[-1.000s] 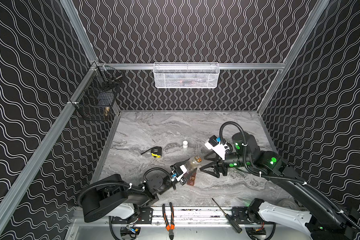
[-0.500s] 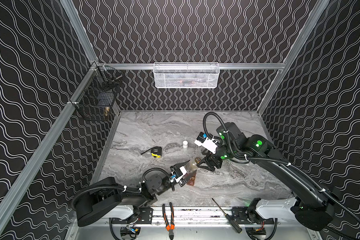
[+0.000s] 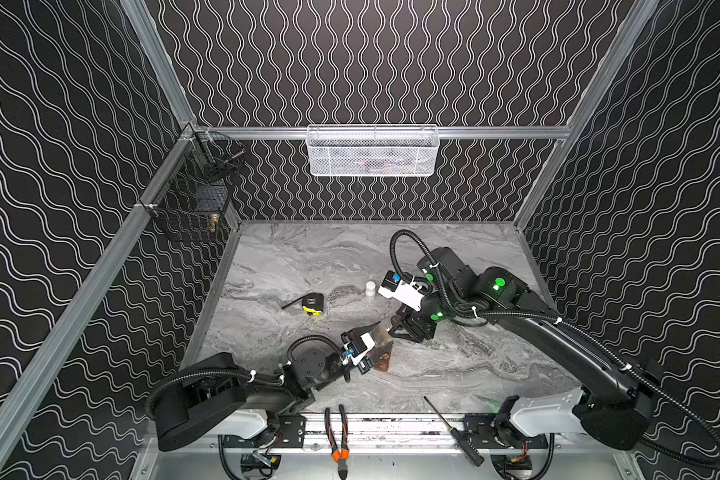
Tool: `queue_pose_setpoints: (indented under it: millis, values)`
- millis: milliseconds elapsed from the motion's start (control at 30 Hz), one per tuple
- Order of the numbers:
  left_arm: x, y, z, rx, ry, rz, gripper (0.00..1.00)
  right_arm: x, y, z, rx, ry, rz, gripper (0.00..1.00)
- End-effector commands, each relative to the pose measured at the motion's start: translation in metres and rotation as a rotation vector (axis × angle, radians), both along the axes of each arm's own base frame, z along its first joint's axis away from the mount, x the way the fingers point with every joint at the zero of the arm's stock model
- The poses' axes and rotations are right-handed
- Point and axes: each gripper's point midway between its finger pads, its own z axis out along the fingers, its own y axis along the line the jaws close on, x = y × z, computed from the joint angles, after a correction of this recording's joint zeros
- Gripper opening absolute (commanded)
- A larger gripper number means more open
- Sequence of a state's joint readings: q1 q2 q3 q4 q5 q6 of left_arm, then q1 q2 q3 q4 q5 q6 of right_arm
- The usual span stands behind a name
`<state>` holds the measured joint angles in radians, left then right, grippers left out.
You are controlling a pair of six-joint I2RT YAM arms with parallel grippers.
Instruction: Sort the pills into containers
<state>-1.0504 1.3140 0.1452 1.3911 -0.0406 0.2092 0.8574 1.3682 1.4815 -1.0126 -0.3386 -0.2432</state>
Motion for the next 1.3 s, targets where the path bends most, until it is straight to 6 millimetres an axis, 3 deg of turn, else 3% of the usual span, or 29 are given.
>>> queue_pose_setpoints:
  millis: [0, 267, 567, 1267]
  values:
    - [-0.002, 0.002, 0.015, -0.053, -0.026, -0.008, 0.00, -0.002, 0.002, 0.000, -0.001, 0.016, 0.007, 0.57]
    - [-0.002, 0.001, 0.015, -0.048, -0.030, -0.005, 0.00, -0.004, 0.002, -0.003, 0.000, 0.034, 0.006, 0.45]
    - [0.001, 0.002, 0.015, -0.045, -0.036, 0.014, 0.00, -0.012, 0.004, 0.002, 0.050, 0.088, -0.020, 0.40]
    - [0.018, 0.005, 0.013, -0.048, -0.065, 0.111, 0.00, 0.003, 0.001, -0.007, 0.026, 0.266, -0.344, 0.30]
